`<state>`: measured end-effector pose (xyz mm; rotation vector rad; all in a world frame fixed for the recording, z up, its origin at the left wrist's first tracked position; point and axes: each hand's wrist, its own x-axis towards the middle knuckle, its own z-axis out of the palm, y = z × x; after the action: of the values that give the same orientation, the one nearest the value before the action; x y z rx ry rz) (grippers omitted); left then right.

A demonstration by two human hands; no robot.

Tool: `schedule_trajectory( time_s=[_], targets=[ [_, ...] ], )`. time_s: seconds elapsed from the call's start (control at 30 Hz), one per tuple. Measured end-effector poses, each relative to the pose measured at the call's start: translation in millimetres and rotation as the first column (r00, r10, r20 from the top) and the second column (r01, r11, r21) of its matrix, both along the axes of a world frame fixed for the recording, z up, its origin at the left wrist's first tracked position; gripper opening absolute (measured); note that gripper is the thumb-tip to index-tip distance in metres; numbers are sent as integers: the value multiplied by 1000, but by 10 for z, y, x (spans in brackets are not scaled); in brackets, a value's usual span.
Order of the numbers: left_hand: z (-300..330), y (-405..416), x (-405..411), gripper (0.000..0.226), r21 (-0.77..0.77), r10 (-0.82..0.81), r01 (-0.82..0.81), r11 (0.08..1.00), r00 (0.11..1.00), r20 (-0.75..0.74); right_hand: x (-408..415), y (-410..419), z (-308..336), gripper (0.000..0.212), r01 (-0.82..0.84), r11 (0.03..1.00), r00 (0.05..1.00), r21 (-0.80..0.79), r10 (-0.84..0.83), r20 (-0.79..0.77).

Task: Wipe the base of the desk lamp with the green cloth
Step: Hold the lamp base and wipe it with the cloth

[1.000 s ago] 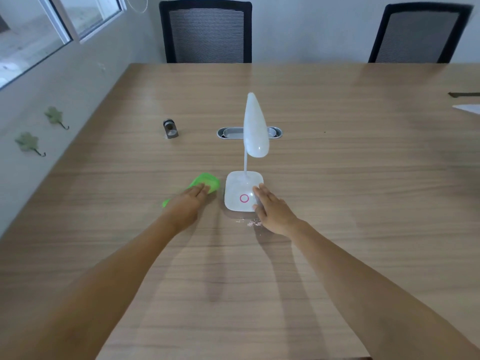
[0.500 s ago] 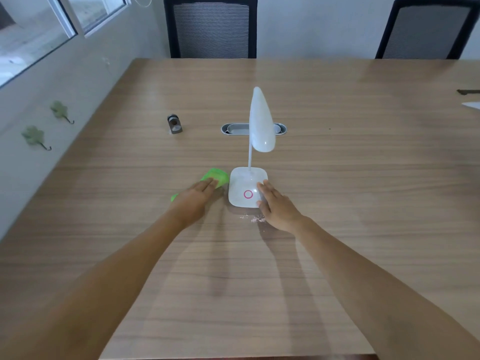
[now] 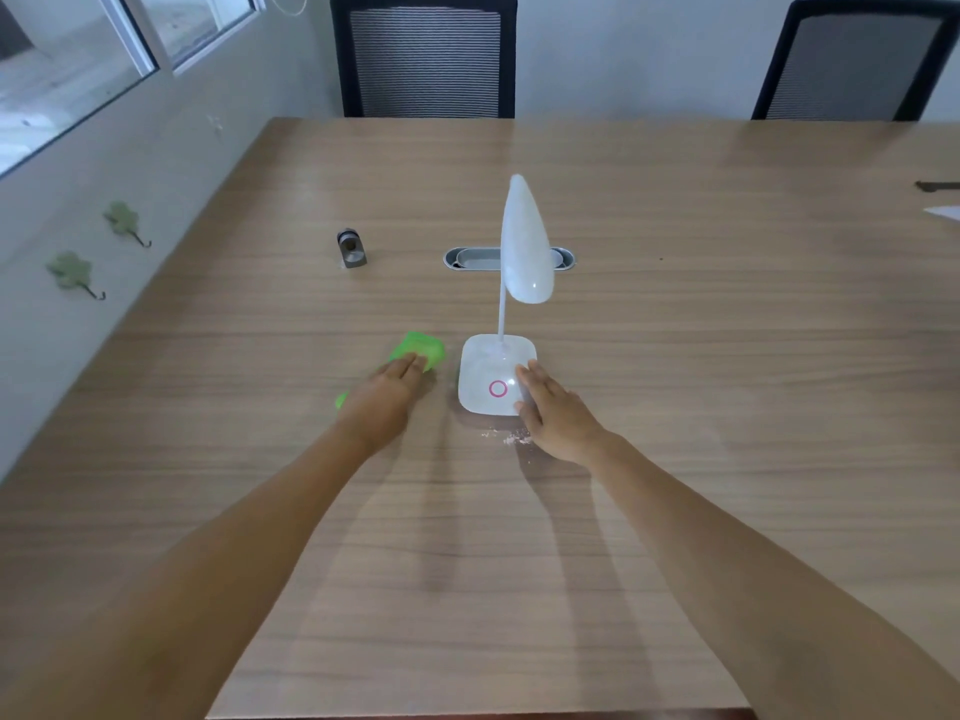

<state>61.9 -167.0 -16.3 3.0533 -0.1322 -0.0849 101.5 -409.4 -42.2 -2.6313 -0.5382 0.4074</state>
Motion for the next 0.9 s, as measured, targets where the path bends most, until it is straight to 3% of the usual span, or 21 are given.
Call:
schedule_trajectory(
  time_s=[0.1,0.2,0.37,0.43,0.53,0.6,0.73,0.9],
  targets=[
    [17,-179,54,71,-87,-74,82,993,993,88,5,-3,2,55,-1,1000,1000,-4,1,3],
    [-43,-385,118,73,-72,-159,160,985,987,17,11,0,0,55,3,1000,1000,-7,-3,8],
    [-28,-310,257,49,-36,73,-77,996,991,-111,13,1,-2,55,3,1000,1000,-7,-3,-5],
    [-11,-272,294,49,-76,56,-58,995,998,-23,15,-1,-4,55,1,1000,1000,-4,-1,-5],
    [-34,-357,302,60,-151,-83,100,984,990,110,15,-5,-11,56,2,1000,1000,11,-2,1],
    [-68,-444,297,62,-121,-135,142,982,989,61,20,-9,-18,56,0,1000,1000,13,0,3],
    [-52,-387,340,61,-38,-79,77,996,995,-64,30,-18,-30,55,-4,1000,1000,13,4,19],
    [43,-59,135,69,29,-136,136,990,990,24,14,-19,-21,55,-10,1000,1000,16,9,12]
  ],
)
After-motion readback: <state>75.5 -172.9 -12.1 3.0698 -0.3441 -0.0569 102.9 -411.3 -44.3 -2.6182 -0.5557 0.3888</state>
